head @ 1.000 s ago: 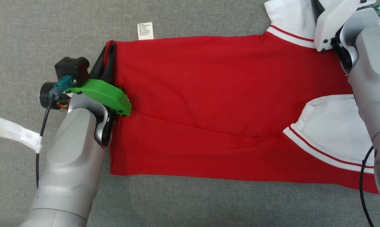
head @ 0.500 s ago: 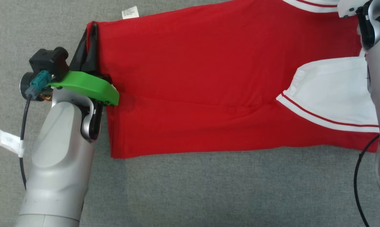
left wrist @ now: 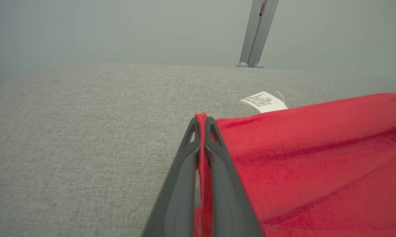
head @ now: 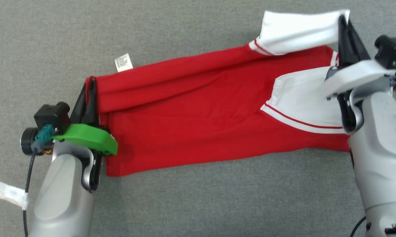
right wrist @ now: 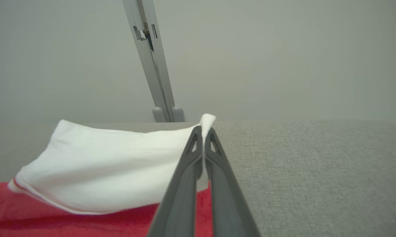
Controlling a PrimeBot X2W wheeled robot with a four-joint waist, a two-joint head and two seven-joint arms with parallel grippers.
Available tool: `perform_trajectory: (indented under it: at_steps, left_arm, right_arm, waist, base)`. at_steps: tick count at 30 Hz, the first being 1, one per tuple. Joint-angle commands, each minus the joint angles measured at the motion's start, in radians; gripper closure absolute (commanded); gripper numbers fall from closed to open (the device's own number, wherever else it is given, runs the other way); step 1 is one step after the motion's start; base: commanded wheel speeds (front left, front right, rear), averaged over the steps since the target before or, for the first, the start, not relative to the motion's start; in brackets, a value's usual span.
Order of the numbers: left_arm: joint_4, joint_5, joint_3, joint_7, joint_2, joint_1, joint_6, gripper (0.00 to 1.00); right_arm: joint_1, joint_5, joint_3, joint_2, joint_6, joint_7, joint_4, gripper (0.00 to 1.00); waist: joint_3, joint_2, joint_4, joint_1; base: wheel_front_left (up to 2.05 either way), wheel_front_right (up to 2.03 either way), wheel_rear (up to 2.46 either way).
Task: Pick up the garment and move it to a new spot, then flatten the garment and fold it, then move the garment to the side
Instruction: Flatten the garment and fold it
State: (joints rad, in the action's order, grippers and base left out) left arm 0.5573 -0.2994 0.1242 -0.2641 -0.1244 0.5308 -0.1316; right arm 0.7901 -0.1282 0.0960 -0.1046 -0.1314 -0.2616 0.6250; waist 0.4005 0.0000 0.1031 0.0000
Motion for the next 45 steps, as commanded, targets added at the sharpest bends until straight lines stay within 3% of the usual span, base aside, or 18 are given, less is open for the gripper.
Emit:
perform_trajectory:
  at_steps: [1, 13, 14, 15, 16, 17, 25, 30, 37, 45]
  left_arm:
    - [-0.006, 0.010, -0.013, 0.001, -0.003, -0.035, 0.003, 1.00]
    - [-0.027, 0.055, -0.048, 0.000, 0.020, -0.214, 0.003, 1.00]
    - [-0.029, 0.059, -0.050, 0.000, 0.024, -0.226, 0.003, 0.94]
    - [-0.029, 0.066, -0.057, 0.000, 0.028, -0.243, 0.003, 0.49]
    - [-0.028, 0.065, -0.063, 0.000, 0.033, -0.255, 0.003, 0.10]
    - [-0.031, 0.073, -0.076, 0.000, 0.036, -0.267, 0.003, 0.00]
    - [-0.082, 0.100, -0.136, 0.000, 0.067, -0.384, 0.016, 0.00]
    - [-0.116, 0.078, -0.118, 0.000, 0.072, -0.424, 0.019, 0.00]
    - [-0.130, 0.041, -0.070, 0.000, 0.072, -0.371, 0.031, 0.00]
    - [-0.138, 0.011, -0.026, 0.000, 0.072, -0.345, 0.045, 0.00]
  right_arm:
    - [-0.056, -0.022, -0.003, 0.004, 0.002, -0.004, -0.024, 1.00]
    - [-0.325, -0.111, -0.027, 0.032, 0.002, -0.004, -0.078, 1.00]
    - [-0.335, -0.111, -0.026, 0.032, 0.002, -0.004, -0.075, 1.00]
    - [-0.348, -0.114, -0.020, 0.034, 0.002, -0.004, -0.067, 1.00]
    - [-0.359, -0.115, -0.016, 0.035, 0.002, -0.004, -0.055, 0.75]
    - [-0.366, -0.119, -0.012, 0.038, 0.002, -0.004, -0.049, 0.00]
    - [-0.435, -0.120, -0.002, 0.040, 0.002, -0.004, -0.063, 0.00]
    - [-0.382, -0.102, -0.013, 0.010, 0.002, -0.004, -0.052, 0.00]
    - [-0.243, -0.051, -0.010, -0.020, 0.002, 0.053, 0.100, 0.00]
    - [-0.226, -0.015, 0.023, 0.008, 0.002, 0.113, 0.321, 0.00]
  waist:
    - [-0.048, 0.0000, -0.043, 0.0000]
    - [-0.131, 0.0000, -0.077, 0.0000]
    - [-0.136, 0.0000, -0.076, 0.0000]
    - [-0.142, 0.0000, -0.074, 0.0000]
    - [-0.148, 0.0000, -0.072, 0.0000]
    - [-0.153, 0.0000, -0.070, 0.0000]
    - [-0.201, 0.0000, -0.044, 0.0000]
    - [-0.200, 0.0000, -0.017, 0.0000]
    - [-0.153, 0.0000, 0.031, 0.0000]
    - [-0.144, 0.0000, 0.057, 0.0000]
  base:
    - [0.00, 0.00, 0.00]
    - [0.00, 0.00, 0.00]
    - [0.00, 0.00, 0.00]
    - [0.00, 0.00, 0.00]
    - [0.00, 0.00, 0.00]
    - [0.00, 0.00, 0.00]
    - [0.00, 0.00, 0.00]
    - [0.00, 0.00, 0.00]
    - [0.00, 0.00, 0.00]
    - [0.00, 0.00, 0.00]
